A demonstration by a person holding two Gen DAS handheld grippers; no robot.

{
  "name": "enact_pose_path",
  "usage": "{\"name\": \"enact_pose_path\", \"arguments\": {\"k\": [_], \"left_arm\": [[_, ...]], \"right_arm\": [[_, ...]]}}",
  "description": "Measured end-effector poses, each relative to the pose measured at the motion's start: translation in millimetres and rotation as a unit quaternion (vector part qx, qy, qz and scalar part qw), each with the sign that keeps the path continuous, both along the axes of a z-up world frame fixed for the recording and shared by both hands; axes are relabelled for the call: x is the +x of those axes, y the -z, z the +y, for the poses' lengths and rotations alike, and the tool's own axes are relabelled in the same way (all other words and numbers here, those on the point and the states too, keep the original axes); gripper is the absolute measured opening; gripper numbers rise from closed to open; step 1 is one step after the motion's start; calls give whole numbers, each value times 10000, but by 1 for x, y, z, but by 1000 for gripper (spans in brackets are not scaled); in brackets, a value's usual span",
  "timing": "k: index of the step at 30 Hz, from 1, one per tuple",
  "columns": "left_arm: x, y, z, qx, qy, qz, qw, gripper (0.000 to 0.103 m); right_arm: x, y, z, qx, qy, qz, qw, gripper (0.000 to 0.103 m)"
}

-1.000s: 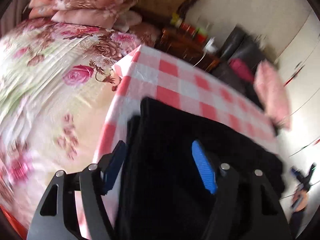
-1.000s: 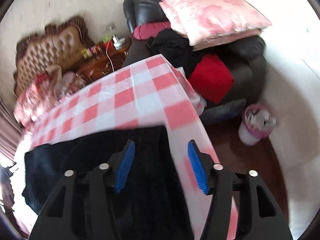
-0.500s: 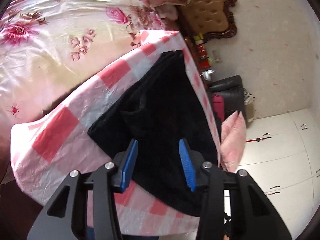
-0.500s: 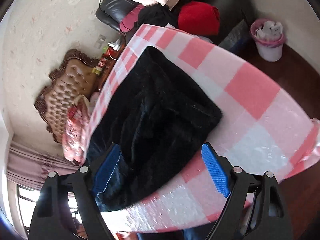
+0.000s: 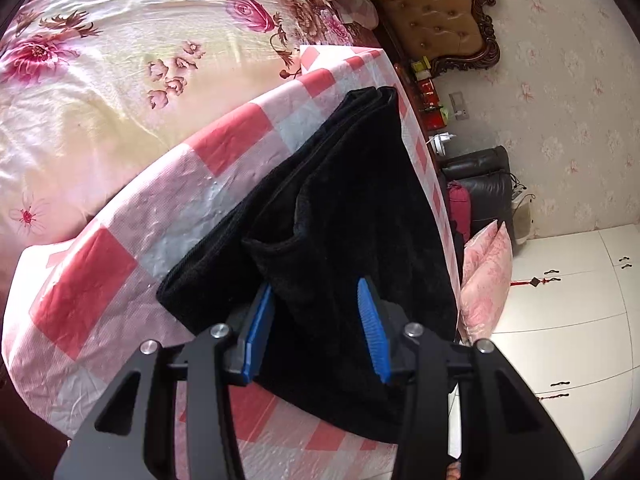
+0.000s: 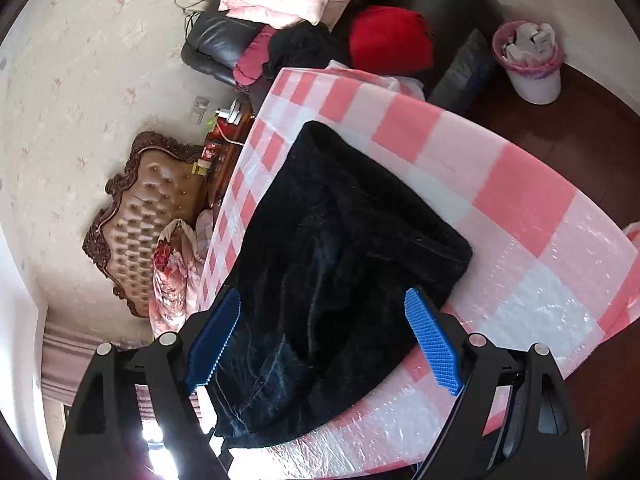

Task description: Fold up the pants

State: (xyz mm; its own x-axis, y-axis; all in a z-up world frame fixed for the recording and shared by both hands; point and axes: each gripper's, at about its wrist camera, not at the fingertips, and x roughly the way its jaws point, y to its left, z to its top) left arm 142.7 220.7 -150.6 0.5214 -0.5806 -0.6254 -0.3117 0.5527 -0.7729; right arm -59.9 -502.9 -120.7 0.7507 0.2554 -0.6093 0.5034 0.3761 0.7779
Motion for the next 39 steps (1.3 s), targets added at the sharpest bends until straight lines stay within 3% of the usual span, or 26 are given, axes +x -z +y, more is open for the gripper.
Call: {"name": "enact_pose_path", "arguments": {"k": [5, 9, 12, 13, 14, 15, 17, 23, 25, 28, 31, 35, 39], "left_arm": [[0, 2, -2, -57, 24, -79, 9999, 42], [0, 4, -2, -65, 19, -67, 10000, 38], [3, 3, -4, 25, 56, -27, 10000, 30], [4, 3, -4, 53, 70, -9, 10000, 27], [8, 2, -6, 148, 126, 13, 9998, 14], [10, 1, -6, 213, 153, 24, 9997, 4], [15, -7, -7, 332, 251, -4, 9991, 4], [-3, -70, -8, 556, 454, -632, 9954, 4], [-11, -63, -4, 579, 391, -548, 9961, 4], [-23, -22, 8, 483, 282, -67, 9984, 4], [-25, 2, 11, 476, 291, 70, 9984, 4], [-27, -6, 15, 319, 244, -50, 9992, 4], [-34, -21, 18, 151, 238, -223, 9994, 4]], "right_arm": [[20, 13, -3, 4, 110, 212, 9997, 83], [42, 12, 7, -347, -12, 334, 9988, 75], [49, 20, 6, -469, 31, 522, 9975, 56], [52, 22, 7, -592, 12, 576, 9966, 45], [54, 22, 8, -697, -34, 621, 9956, 26], [56, 24, 8, -704, -110, 620, 9955, 22], [59, 20, 9, -716, -224, 600, 9954, 17], [37, -23, 13, -740, -433, 113, 9963, 15], [27, -18, 15, -730, -472, 189, 9960, 15], [12, 14, 11, -509, -466, 452, 9966, 15], [11, 38, 7, -468, -557, 601, 9955, 15], [11, 26, 8, -513, -616, 511, 9955, 15], [8, 16, 0, -164, -624, 333, 9974, 14]]}}
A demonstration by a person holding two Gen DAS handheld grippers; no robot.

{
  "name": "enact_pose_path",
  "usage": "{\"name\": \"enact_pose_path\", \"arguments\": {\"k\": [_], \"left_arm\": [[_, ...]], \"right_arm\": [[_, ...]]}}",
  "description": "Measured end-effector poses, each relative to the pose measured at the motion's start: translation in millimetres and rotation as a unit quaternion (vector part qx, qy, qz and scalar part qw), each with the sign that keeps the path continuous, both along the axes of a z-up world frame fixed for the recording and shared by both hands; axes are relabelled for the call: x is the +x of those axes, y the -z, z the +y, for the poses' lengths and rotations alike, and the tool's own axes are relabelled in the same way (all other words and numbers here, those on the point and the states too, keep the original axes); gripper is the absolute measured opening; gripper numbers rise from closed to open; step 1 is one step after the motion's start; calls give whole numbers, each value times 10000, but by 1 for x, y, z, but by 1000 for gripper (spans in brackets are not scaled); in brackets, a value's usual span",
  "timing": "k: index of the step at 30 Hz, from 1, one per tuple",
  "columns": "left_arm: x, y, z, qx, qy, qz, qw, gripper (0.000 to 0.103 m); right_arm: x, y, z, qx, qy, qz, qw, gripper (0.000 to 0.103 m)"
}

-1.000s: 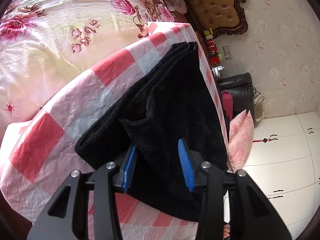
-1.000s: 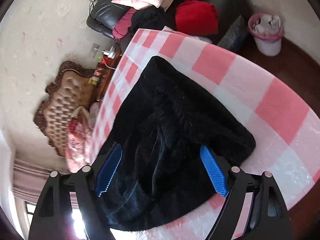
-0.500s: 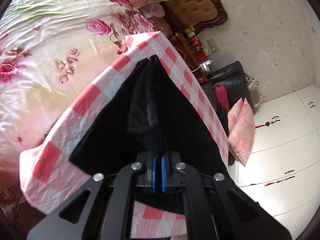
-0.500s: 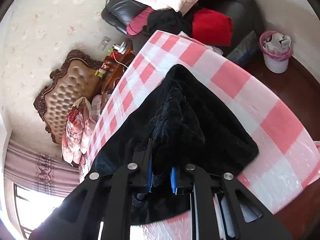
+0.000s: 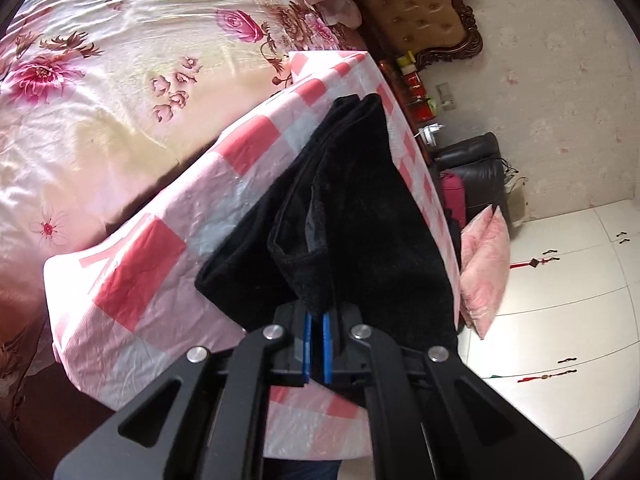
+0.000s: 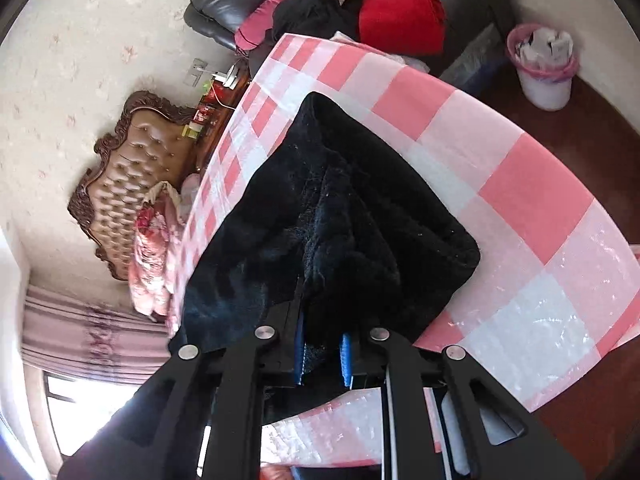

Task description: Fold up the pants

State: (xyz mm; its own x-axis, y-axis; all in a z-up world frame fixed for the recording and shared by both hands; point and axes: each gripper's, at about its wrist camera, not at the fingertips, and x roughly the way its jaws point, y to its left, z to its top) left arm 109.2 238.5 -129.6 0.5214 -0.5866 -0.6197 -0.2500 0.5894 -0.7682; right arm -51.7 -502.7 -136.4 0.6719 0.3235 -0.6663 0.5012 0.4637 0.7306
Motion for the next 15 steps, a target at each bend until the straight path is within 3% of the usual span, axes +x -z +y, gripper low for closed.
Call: {"name": "enact_pose_path", "arguments": {"k": [4, 5, 7, 8, 9, 10, 13, 15], "left_arm": [[1, 18, -4, 188, 110, 301, 9993, 5], [0, 22, -6, 272, 156, 338, 9989, 10], [-10, 18, -10, 274, 243, 137, 9992, 27], [-15, 15, -12, 285, 268, 113, 9992, 48], [-23, 7, -16, 304, 275, 23, 9992, 57], [-31, 1, -24, 338, 333, -47, 9989, 57], [-48, -9, -64, -269, 744, -354, 9962, 57], [-51, -7, -106, -790, 1139, -405, 9895, 56]], "right_arm": [[1, 17, 2, -214, -121, 356, 9991, 15], [1, 20, 4, -278, -141, 397, 9987, 15], [-3, 21, 6, -320, -98, 322, 9989, 20], [-5, 18, 7, -390, -90, 326, 9987, 24], [-9, 13, 10, -495, -80, 325, 9982, 27], [-15, 6, 15, -690, -5, 386, 9969, 31], [-40, -17, 37, -1146, 337, 282, 9924, 34], [-41, -28, 67, -1242, 11, 6, 9923, 34]]}}
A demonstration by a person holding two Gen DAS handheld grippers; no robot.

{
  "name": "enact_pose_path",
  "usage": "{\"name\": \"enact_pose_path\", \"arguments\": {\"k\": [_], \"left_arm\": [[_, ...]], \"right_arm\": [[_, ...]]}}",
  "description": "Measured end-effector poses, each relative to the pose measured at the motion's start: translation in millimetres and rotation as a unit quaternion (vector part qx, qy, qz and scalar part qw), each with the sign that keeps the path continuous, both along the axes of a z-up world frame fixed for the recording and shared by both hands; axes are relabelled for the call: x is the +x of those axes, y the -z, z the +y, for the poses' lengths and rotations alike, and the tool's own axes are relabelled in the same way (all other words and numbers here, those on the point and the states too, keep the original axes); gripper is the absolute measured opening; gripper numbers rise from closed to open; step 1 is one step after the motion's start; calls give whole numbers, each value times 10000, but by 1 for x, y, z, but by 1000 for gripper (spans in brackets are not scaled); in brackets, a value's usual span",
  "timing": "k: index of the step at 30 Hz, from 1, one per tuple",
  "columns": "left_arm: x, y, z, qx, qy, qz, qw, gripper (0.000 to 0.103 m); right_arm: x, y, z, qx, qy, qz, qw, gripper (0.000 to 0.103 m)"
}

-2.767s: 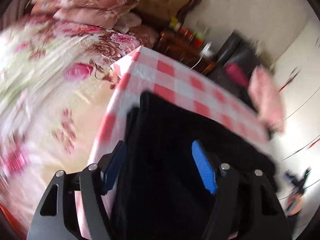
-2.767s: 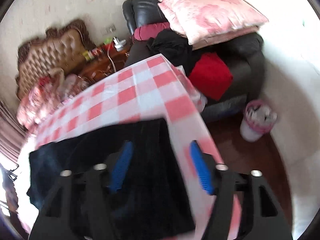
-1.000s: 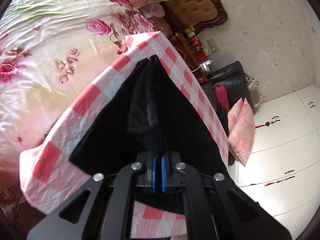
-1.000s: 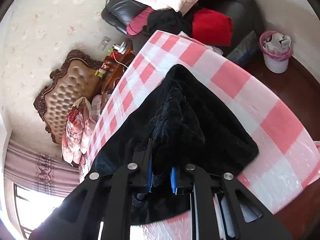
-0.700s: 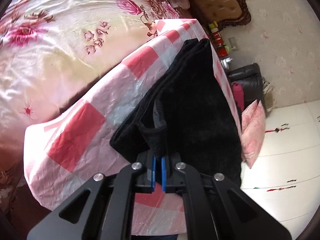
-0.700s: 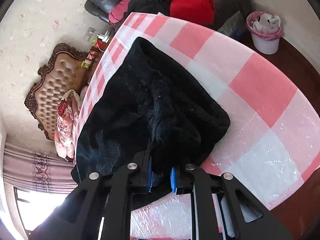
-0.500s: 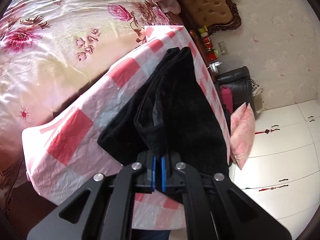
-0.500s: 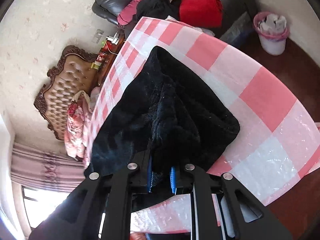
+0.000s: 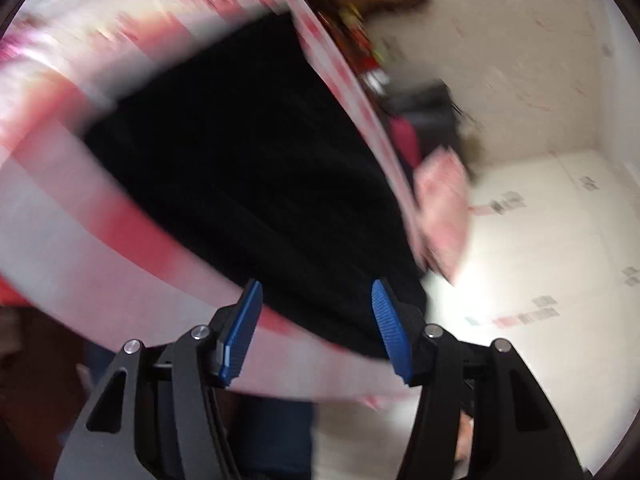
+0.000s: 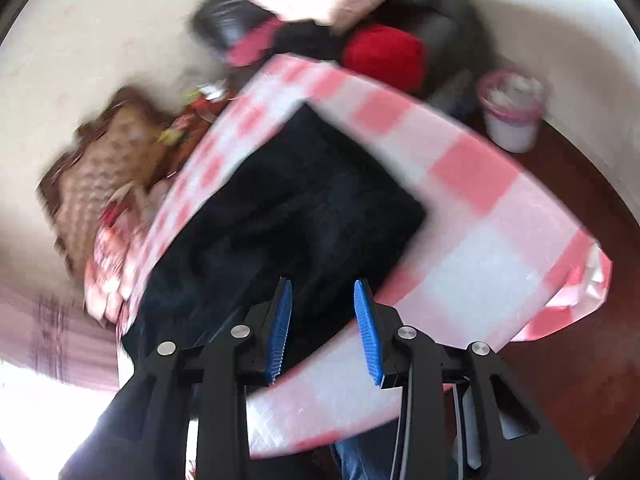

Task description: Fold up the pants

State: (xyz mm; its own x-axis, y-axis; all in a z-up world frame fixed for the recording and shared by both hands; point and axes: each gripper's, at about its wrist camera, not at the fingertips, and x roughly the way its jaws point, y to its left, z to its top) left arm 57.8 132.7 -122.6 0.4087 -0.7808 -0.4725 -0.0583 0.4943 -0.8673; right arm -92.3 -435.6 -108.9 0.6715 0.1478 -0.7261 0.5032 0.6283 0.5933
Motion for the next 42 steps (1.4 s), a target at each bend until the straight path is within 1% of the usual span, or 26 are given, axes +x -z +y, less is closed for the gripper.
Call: {"name": "enact_pose_path", "arguments": {"k": [1, 3, 4, 7, 9, 10, 12, 13, 14, 15, 16, 17, 18, 20, 26, 30, 32, 33, 34, 35, 36, 37, 38, 39, 40, 42], "left_arm": [[1, 2, -17, -236, 125, -2, 9996, 55], [7, 10, -54, -610, 483, 120, 9969, 44], [11, 15, -71, -731, 566, 248, 9954, 43], [18, 28, -107, -691, 744, 494, 9936, 41], [21, 41, -120, -461, 743, 815, 9928, 39], [23, 46, -123, -523, 702, 908, 9920, 39], [26, 52, -125, -360, 595, 960, 9930, 39], [28, 54, -124, -429, 518, 1008, 9926, 39], [30, 54, -124, -480, 473, 996, 9927, 39], [31, 53, -125, -437, 457, 960, 9934, 38], [33, 54, -126, -369, 424, 975, 9936, 35], [35, 55, -127, -289, 407, 1041, 9933, 21], [37, 56, -128, -187, 401, 1065, 9933, 16], [38, 46, -127, -149, 435, 892, 9950, 14], [36, 20, -124, -201, 521, 700, 9960, 12], [35, 13, -122, -79, 625, 671, 9958, 9], [38, 18, -121, -111, 622, 712, 9955, 9], [38, 20, -121, -86, 627, 740, 9952, 9], [39, 24, -121, -102, 619, 800, 9948, 10], [39, 29, -121, -180, 572, 904, 9941, 16], [38, 33, -121, -258, 528, 1003, 9932, 27], [36, 36, -115, -307, 500, 996, 9933, 31], [35, 37, -113, -318, 450, 968, 9938, 34], [35, 39, -111, -311, 377, 968, 9941, 35], [36, 41, -110, -306, 346, 986, 9941, 35], [37, 45, -110, -291, 315, 1051, 9935, 34]], "right_arm": [[4, 0, 18, 122, -286, -53, 9995, 34], [18, 7, 50, 509, -855, -137, 9949, 34], [24, 10, 61, 607, -956, -123, 9935, 34], [45, 25, 94, 1021, -1320, -10, 9860, 34], [55, 34, 109, 1198, -1424, 85, 9825, 34], [59, 39, 116, 1302, -1472, 131, 9804, 35], [66, 46, 125, 1459, -1568, 193, 9766, 34], [69, 50, 129, 1521, -1585, 226, 9753, 35], [71, 51, 131, 1574, -1605, 229, 9741, 40], [72, 52, 134, 1639, -1635, 207, 9726, 44], [72, 53, 139, 1659, -1616, 146, 9727, 53], [72, 53, 141, 1689, -1592, 104, 9726, 62], [71, 54, 146, 1727, -1583, 80, 9721, 65], [72, 55, 146, 1857, -1605, 55, 9694, 70], [78, 60, 146, 2016, -1462, 44, 9685, 71], [76, 56, 142, 2015, -1308, -99, 9707, 71], [78, 56, 138, 1927, -1212, -192, 9736, 71], [79, 58, 134, 1902, -1158, -221, 9747, 70], [81, 59, 131, 1893, -1115, -230, 9753, 63], [82, 59, 130, 1849, -1104, -224, 9763, 53], [85, 58, 128, 1796, -1122, -273, 9769, 47], [84, 56, 128, 1732, -1119, -315, 9780, 35], [83, 54, 128, 1622, -1127, -341, 9797, 28], [85, 53, 127, 1558, -1151, -356, 9804, 24], [85, 53, 126, 1542, -1167, -336, 9805, 17], [85, 52, 124, 1494, -1191, -346, 9810, 12]]}}
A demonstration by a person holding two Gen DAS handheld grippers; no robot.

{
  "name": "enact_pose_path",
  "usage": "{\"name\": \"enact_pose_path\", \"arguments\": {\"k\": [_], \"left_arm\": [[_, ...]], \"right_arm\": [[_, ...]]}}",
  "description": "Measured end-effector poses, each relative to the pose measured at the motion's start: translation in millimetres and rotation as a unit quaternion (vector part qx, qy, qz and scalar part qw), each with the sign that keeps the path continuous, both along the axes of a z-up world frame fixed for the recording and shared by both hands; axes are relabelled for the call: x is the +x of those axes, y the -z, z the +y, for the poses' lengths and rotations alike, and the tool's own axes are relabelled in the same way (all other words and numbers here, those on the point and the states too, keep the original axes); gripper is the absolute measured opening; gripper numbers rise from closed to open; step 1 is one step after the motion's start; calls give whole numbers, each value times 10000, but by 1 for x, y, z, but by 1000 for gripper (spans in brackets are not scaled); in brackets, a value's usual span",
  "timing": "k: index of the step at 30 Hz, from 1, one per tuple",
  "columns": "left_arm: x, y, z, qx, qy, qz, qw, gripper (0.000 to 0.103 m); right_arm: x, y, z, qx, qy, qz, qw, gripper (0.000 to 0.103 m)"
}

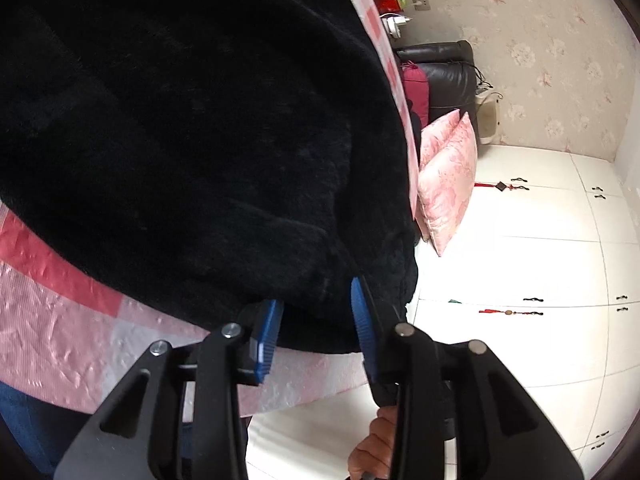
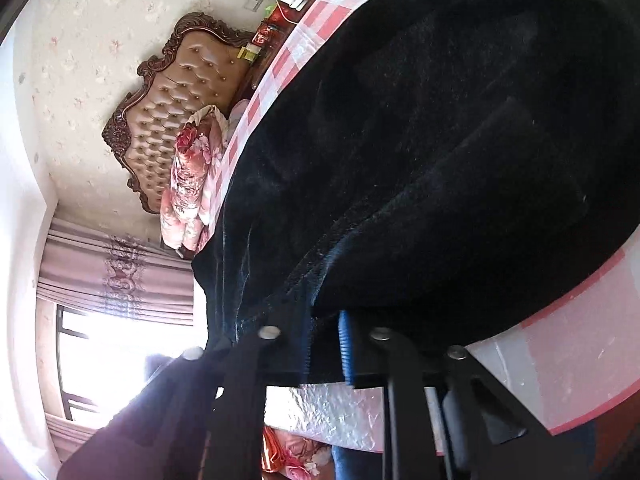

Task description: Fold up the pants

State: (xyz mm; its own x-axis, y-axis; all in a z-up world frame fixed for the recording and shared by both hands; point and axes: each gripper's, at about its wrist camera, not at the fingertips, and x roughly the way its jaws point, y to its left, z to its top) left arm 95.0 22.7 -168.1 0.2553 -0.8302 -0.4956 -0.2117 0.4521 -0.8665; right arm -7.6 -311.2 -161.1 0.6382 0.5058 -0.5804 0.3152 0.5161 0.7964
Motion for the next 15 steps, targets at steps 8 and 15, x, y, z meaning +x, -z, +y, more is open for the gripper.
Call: {"name": "enact_pose_path", "arguments": {"k": [8, 15], "left_arm": [[-7, -27, 0, 189, 37, -448, 9988, 6], [-26, -24, 5, 361, 165, -402, 9984, 5]], "right_arm": [[-9, -22, -1, -163, -127, -217, 9995, 8], [-29, -22, 3, -358, -257, -116, 9990, 8]]}}
